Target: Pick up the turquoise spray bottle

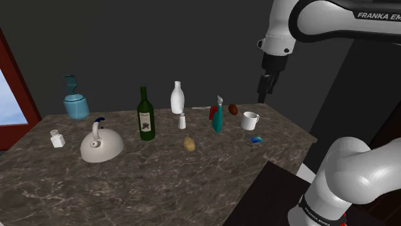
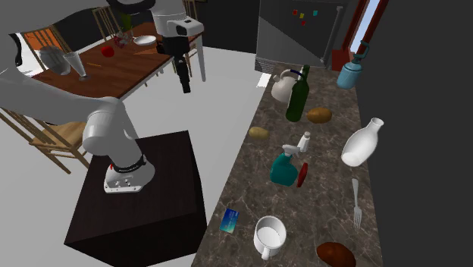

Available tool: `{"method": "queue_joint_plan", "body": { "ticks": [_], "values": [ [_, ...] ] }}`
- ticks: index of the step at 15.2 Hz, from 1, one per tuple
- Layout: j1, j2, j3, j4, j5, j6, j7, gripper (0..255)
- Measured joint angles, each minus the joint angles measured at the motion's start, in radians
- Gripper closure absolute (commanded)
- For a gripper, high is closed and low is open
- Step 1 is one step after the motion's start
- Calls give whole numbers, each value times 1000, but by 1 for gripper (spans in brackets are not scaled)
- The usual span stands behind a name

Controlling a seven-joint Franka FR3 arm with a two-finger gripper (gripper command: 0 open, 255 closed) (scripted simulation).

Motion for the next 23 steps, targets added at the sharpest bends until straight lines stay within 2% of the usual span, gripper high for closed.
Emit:
{"method": "queue_joint_plan", "body": {
  "ticks": [2,5,12,23],
  "values": [
    [-3,16,-3,3,-2,13,2,0],
    [-19,78,-20,-3,-13,87,10,0],
    [-62,291,-68,43,-37,271,26,0],
    [-118,675,-147,260,-30,467,31,0]
  ]
}}
